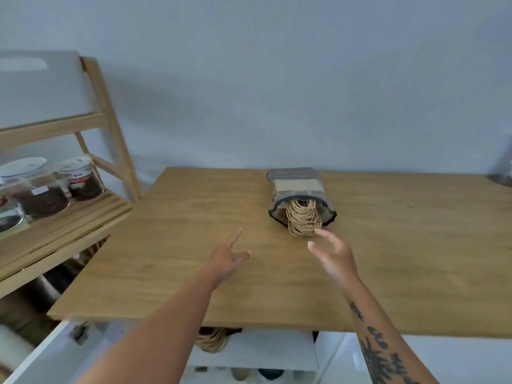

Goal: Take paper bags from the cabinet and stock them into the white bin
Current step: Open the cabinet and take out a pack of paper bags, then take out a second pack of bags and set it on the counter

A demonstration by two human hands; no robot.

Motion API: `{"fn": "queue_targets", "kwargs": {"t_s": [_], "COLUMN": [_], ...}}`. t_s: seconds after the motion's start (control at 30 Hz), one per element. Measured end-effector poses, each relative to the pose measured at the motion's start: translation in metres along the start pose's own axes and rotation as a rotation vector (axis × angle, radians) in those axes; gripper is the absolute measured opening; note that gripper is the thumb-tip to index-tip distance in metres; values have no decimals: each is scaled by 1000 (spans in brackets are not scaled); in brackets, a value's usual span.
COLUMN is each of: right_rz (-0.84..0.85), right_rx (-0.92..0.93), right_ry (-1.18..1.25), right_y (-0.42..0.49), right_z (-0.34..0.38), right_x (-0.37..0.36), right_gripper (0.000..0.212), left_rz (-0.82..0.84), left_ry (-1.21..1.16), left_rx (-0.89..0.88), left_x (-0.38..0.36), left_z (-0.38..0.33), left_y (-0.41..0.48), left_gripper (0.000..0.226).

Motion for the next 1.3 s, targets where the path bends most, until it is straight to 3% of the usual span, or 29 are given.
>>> {"fn": "queue_targets", "kwargs": {"t_s": [0.2,0.4,0.53,0.9,1.3], "right_rz": [-32,179,269,347,365], "right_rx": [-23,-85,-151,-323,-414], "right_ry": [68,26,-10,-63,-97], "right_y": [-140,-217,-240,-214,-148], "right_z": [-2,-15,-40,-117,-236], "right_x": [-14,-48,-77,-120,-181], "right_gripper": [20,13,12,16,18], "left_rz": [-38,-112,-123,-230,-196], "left_ry": [34,66,2,14,21], "left_rx": [12,-5,136,425,514], "left_x": [50,99,113,112,25], "left_z": [64,106,147,232,336], "left_y": [-91,-147,-168,-181,-107], "left_gripper": [58,45,43,44,56]}}
Point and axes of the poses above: each hand's wrist, its own y-axis towards the middle knuckle, its own x-axis out of the back of the hand, z = x × y, the point moved 5 cm from there along y, towards the middle knuckle, and after that the axes turned 10 degrees about -z, right-handed, at the moved point
